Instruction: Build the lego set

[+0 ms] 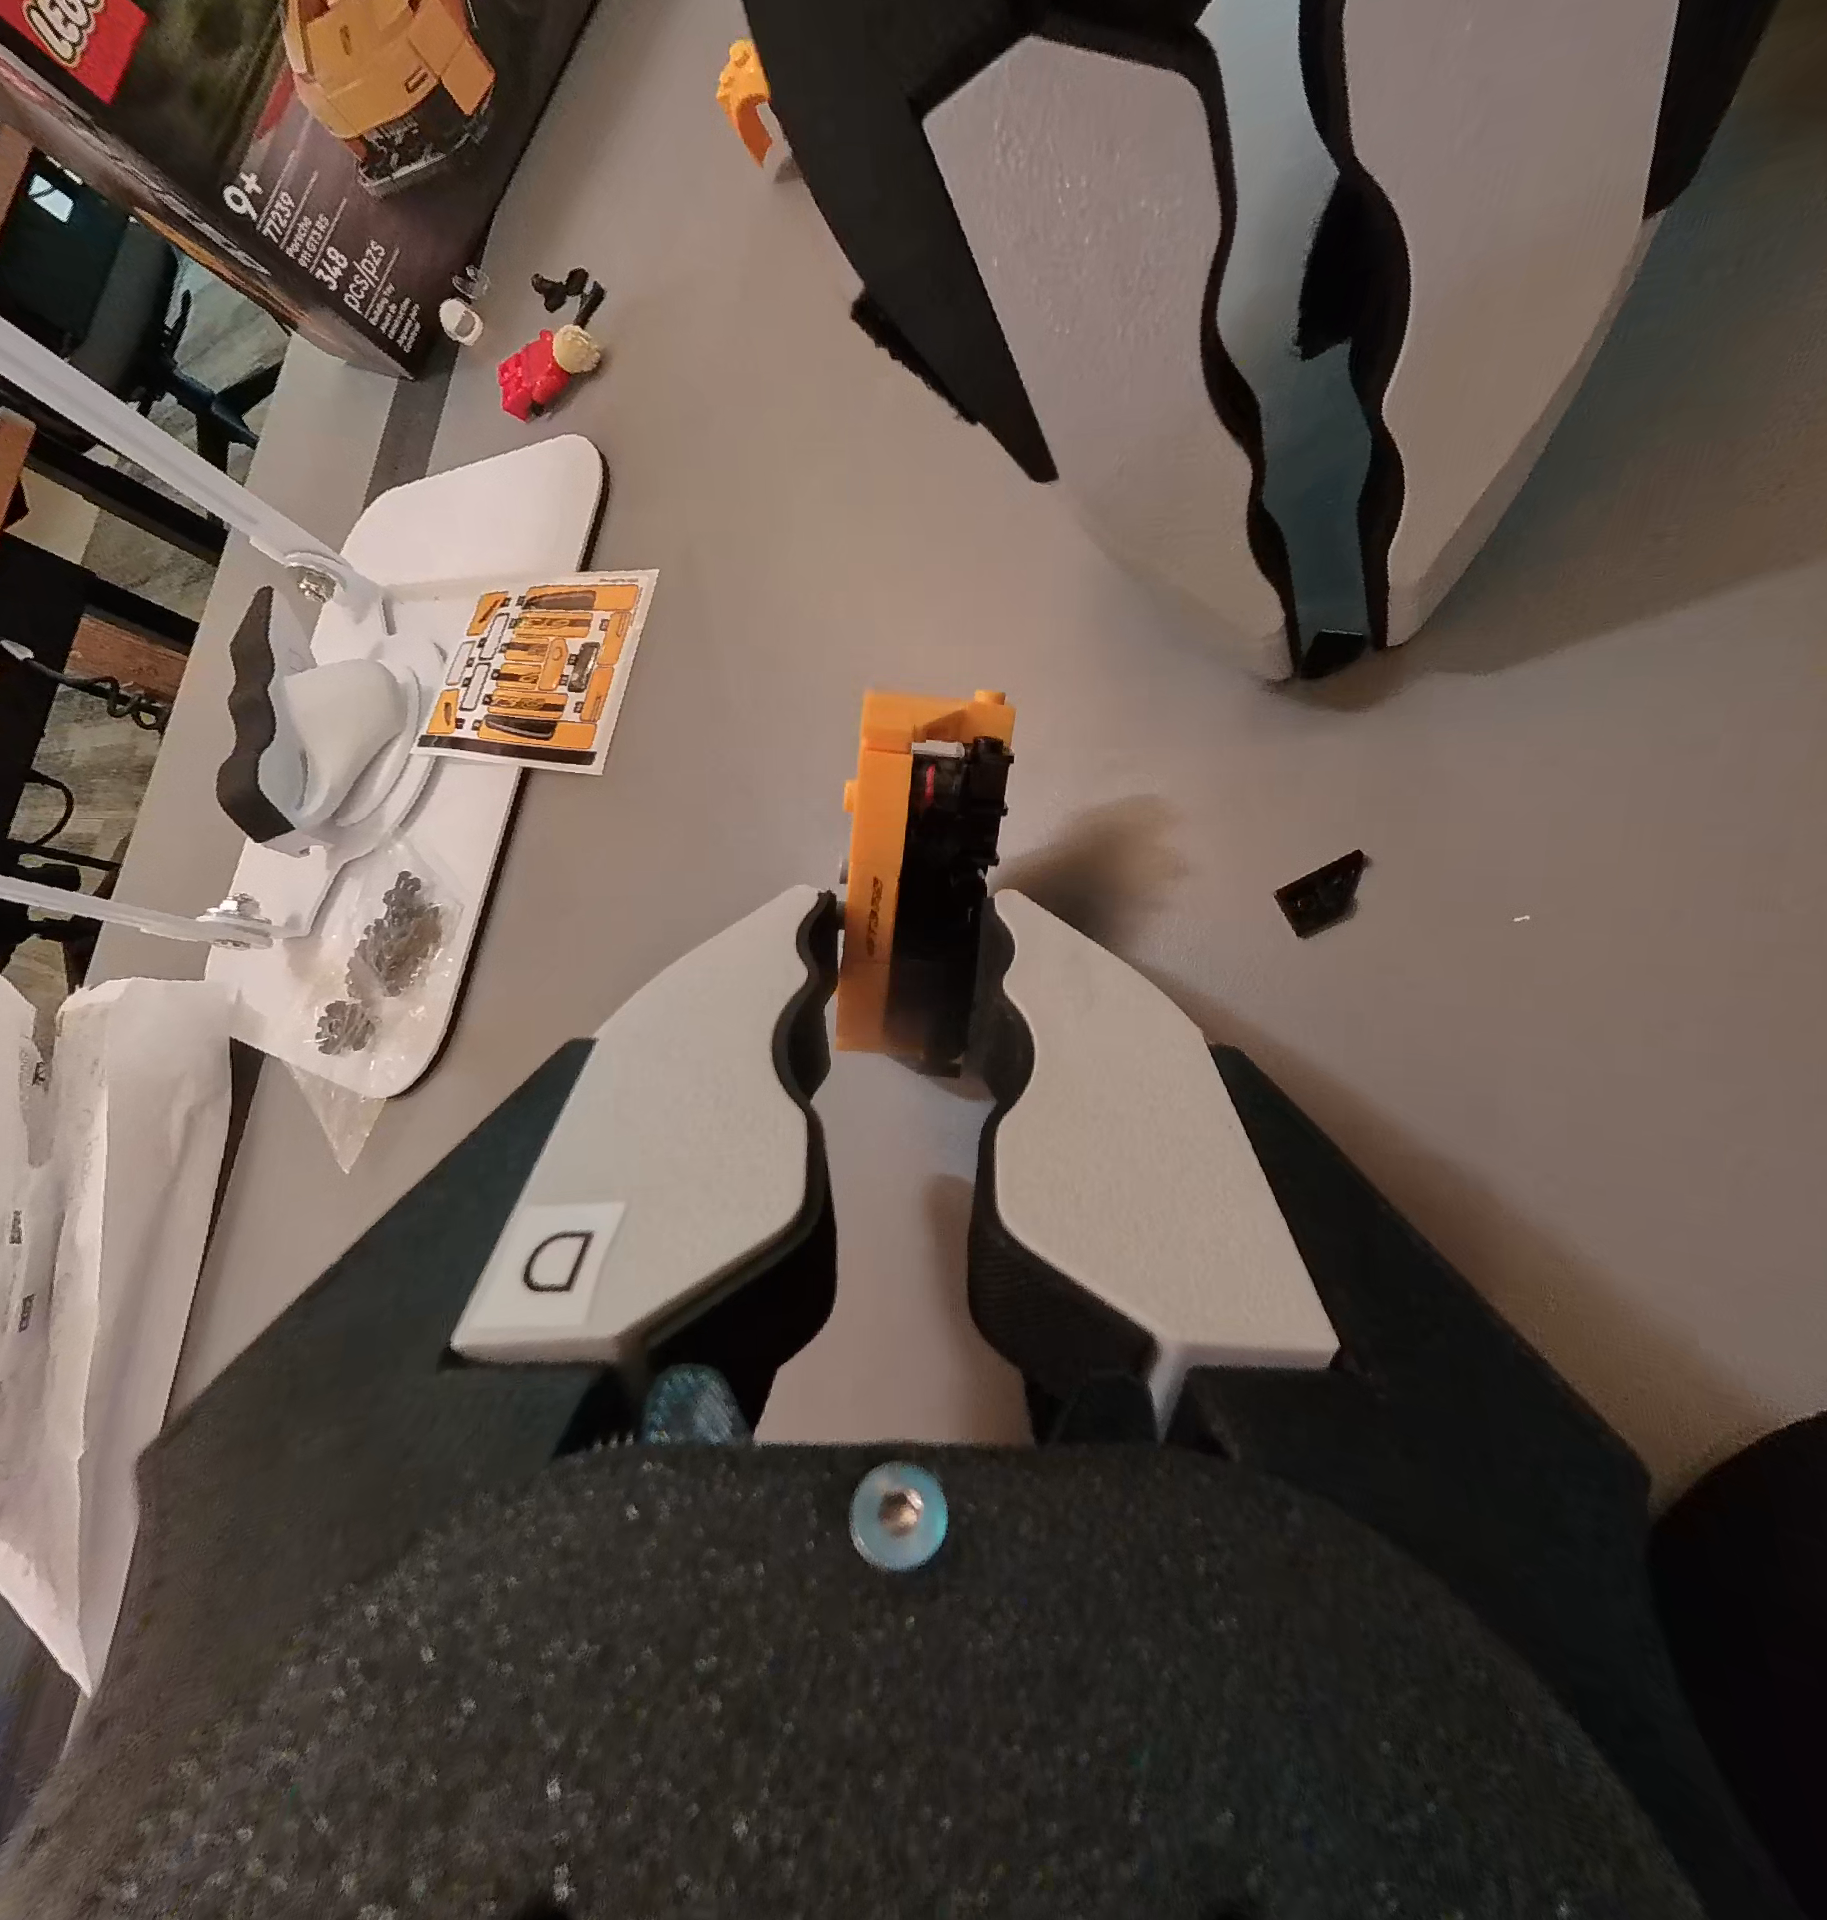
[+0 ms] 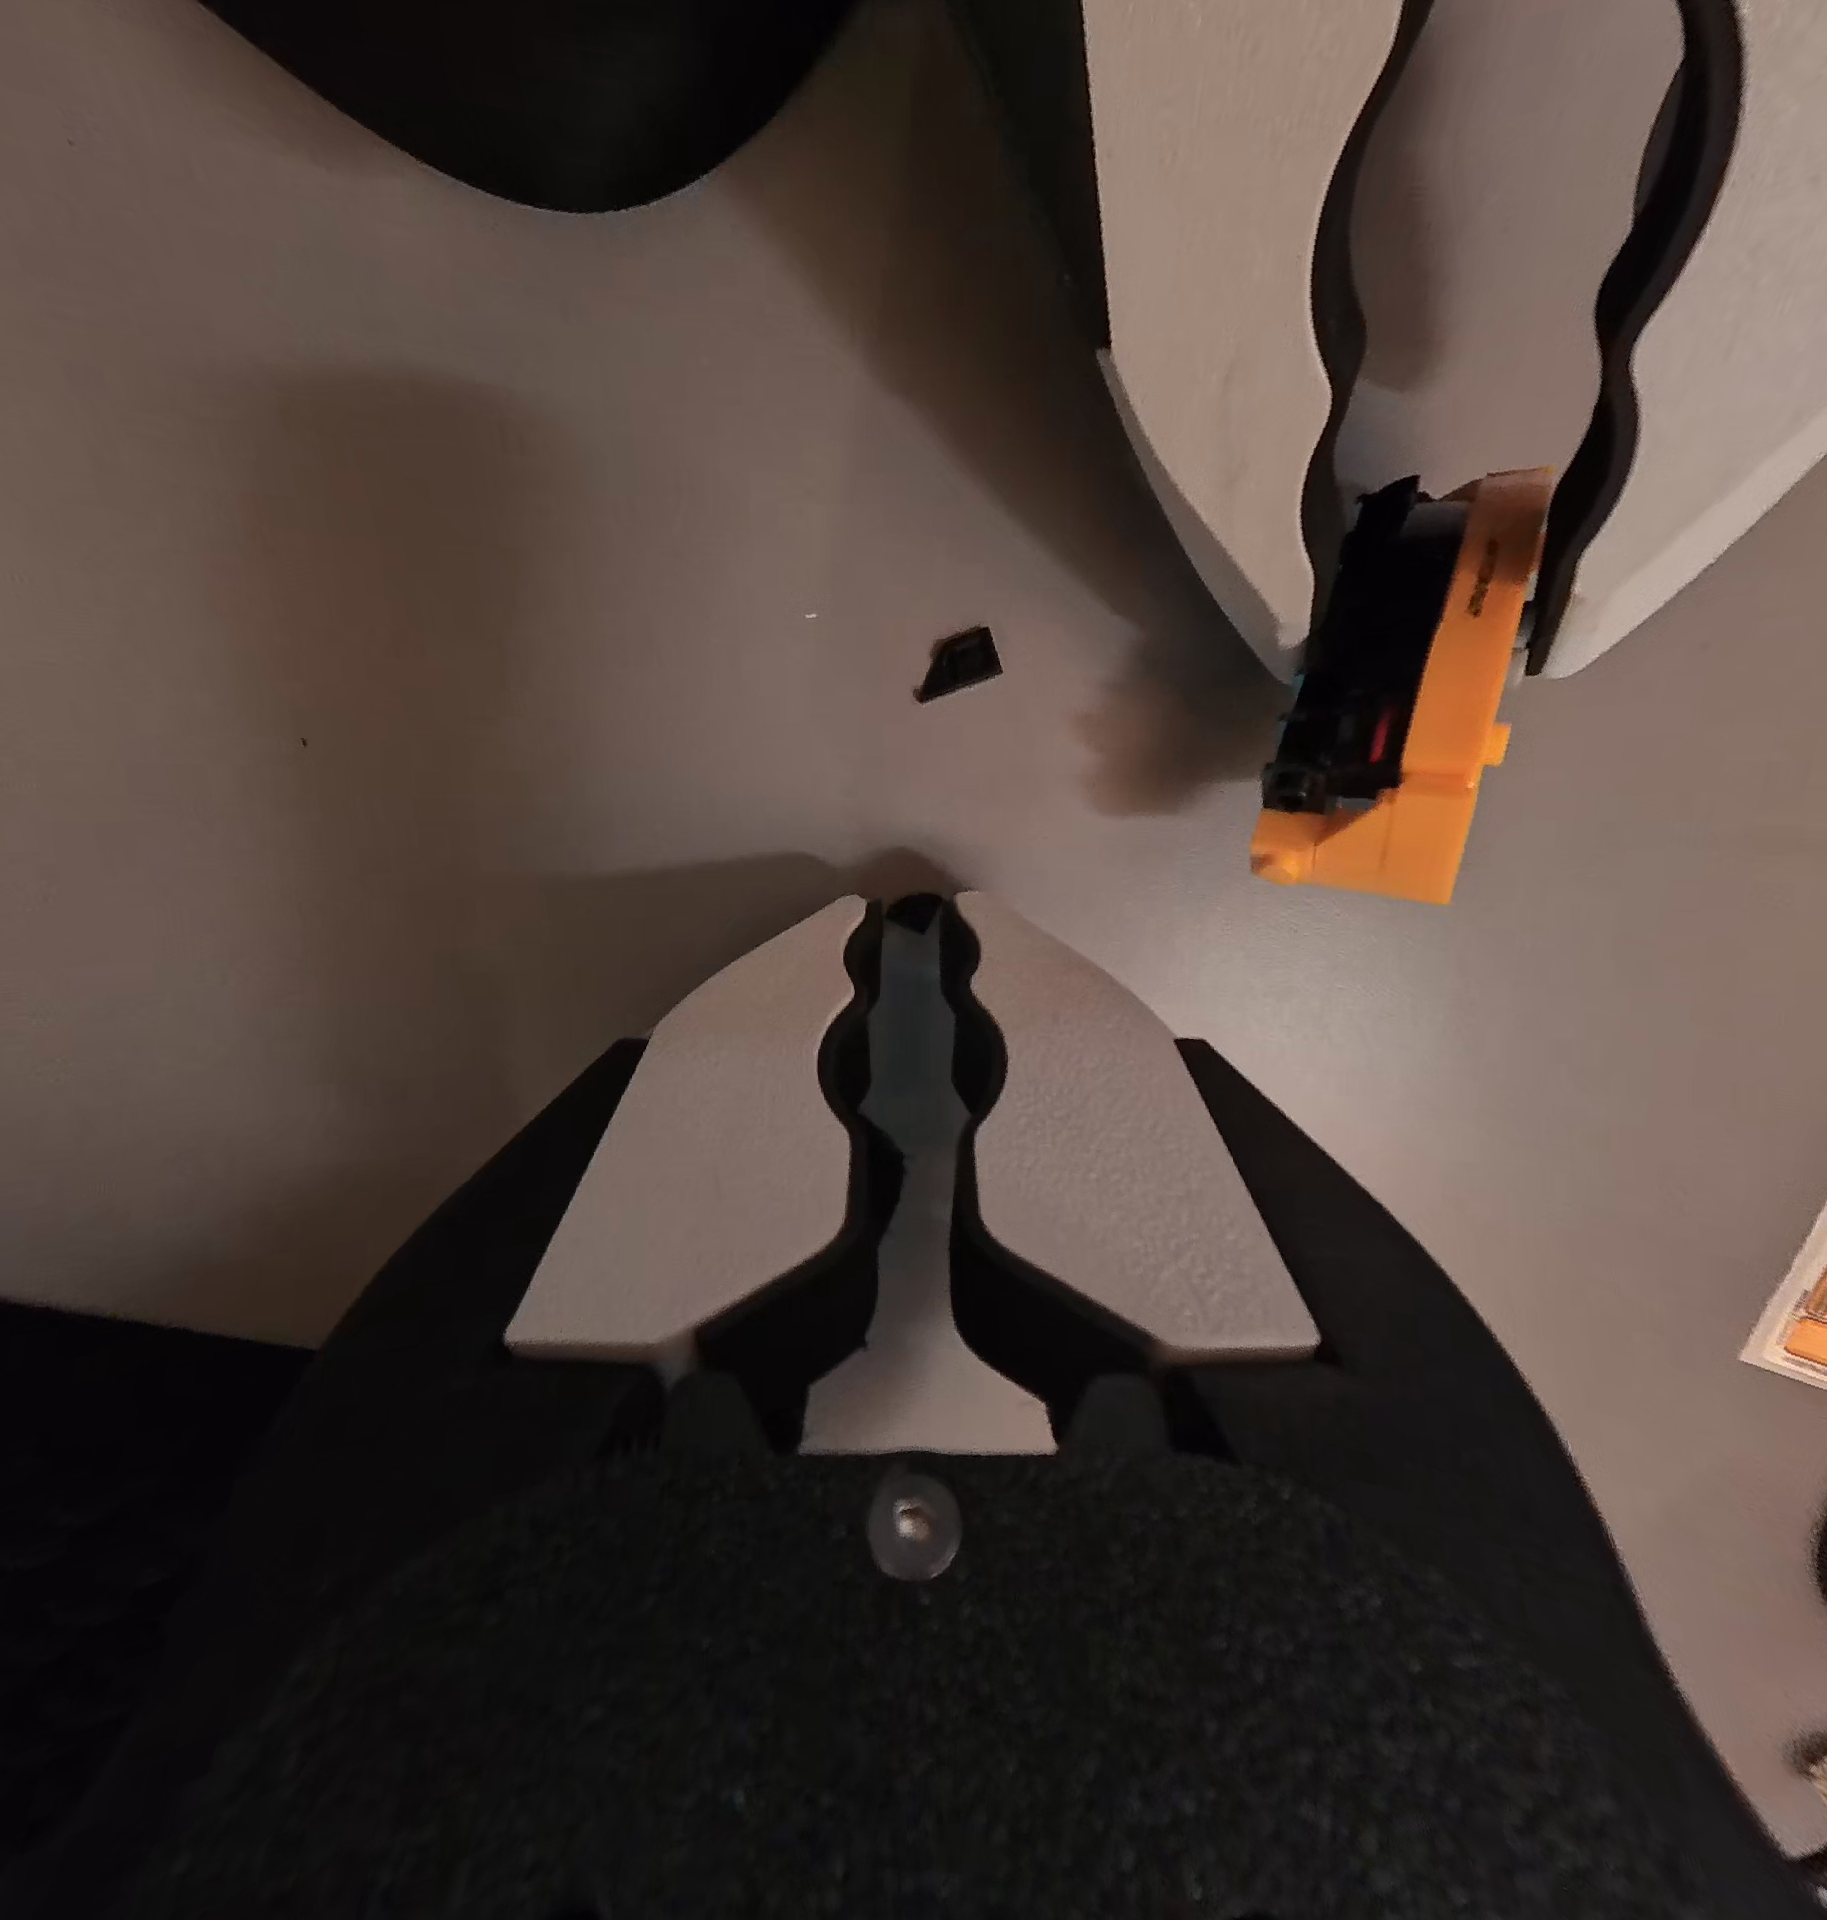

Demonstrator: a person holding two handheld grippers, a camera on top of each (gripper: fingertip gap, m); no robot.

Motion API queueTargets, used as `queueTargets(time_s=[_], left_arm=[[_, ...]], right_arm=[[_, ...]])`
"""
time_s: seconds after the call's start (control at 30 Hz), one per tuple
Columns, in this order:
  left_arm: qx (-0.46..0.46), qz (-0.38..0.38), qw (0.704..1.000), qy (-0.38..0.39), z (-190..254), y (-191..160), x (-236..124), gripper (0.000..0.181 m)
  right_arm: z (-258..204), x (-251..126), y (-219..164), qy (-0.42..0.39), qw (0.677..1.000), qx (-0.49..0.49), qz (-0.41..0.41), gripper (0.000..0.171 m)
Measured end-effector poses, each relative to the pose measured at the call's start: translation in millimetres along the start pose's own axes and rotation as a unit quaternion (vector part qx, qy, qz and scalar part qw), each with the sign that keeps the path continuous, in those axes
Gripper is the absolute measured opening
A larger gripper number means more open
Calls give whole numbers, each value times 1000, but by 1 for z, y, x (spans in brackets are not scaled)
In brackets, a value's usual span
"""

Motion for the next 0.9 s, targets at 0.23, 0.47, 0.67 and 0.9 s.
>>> queueTargets(time_s=[0.23,0.47,0.67,0.9], left_arm=[[1,2,1000,-1,0,0,0,25],[3,3,1000,0,0,-1,0,25],[11,25,1000,-4,3,3,-2,25],[12,84,996,-7,4,9,-9,25]], right_arm=[[-3,0,-2,-12,1000,8,15,8],[-5,-5,-5,-29,999,16,21,7],[-7,-21,-11,-64,997,37,31,7],[-11,-29,-14,-100,991,52,67,7]])
Point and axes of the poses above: each gripper's, where its closed fingertips meet, x out along the fingers, y out of its top, z = x × y across the jaws, the point moved 9 cm from there along -x, back along the fingers, and after that the axes turned 14 degrees about -x, right-handed, at the moved point
